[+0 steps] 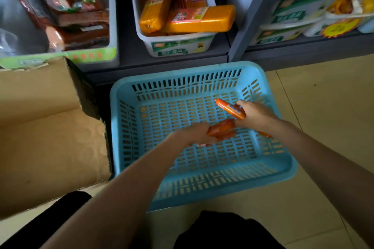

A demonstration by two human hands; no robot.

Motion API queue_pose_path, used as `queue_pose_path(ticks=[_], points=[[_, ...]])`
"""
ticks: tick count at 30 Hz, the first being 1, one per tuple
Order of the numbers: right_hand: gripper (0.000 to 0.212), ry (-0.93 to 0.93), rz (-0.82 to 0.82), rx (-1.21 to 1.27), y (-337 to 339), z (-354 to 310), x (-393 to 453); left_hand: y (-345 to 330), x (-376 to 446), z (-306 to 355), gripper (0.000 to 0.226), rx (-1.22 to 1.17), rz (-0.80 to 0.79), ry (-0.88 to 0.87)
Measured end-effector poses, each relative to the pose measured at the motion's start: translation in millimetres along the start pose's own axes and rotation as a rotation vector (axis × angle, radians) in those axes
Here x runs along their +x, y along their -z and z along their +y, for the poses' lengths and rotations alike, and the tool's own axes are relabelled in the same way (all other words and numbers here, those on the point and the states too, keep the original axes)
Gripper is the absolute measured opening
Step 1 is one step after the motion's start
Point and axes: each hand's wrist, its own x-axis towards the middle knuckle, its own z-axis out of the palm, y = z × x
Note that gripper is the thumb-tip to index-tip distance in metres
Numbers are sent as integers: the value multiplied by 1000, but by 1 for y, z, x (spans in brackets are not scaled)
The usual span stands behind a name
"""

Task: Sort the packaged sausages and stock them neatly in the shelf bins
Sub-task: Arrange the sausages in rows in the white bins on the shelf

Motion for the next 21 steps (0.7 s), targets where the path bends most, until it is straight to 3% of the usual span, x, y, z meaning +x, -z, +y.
queue_pose_path(ticks=[4,7,9,11,13,16,17,18,19,21], points=[[66,170,105,103,52,-47,-7,89,-61,-9,14,50,-6,54],[71,410,307,219,114,-100,-24,163,-135,0,11,40,94,76],[67,630,496,273,164,-140,-46,206,-200,13,31,33,193,56],[64,829,645,290,218,-177,-75,246,-268,29,74,61,318,3],[65,941,746,361,271,-210,-100,277,-330,42,77,2,444,-57],[63,910,847,383,342,-253,-117,313,-400,54,15,-45,685,-107],[59,878,838,307,362,-266,-118,323,-418,55,7,-65,762,-109],[53,841,793,223,377,-280,-114,331,-435,57,4,-73,823,-104],[47,806,729,148,389,-293,-109,339,-447,58,17,-73,867,-100],[33,769,648,-8,404,-320,-94,357,-465,54,58,-71,927,-84]])
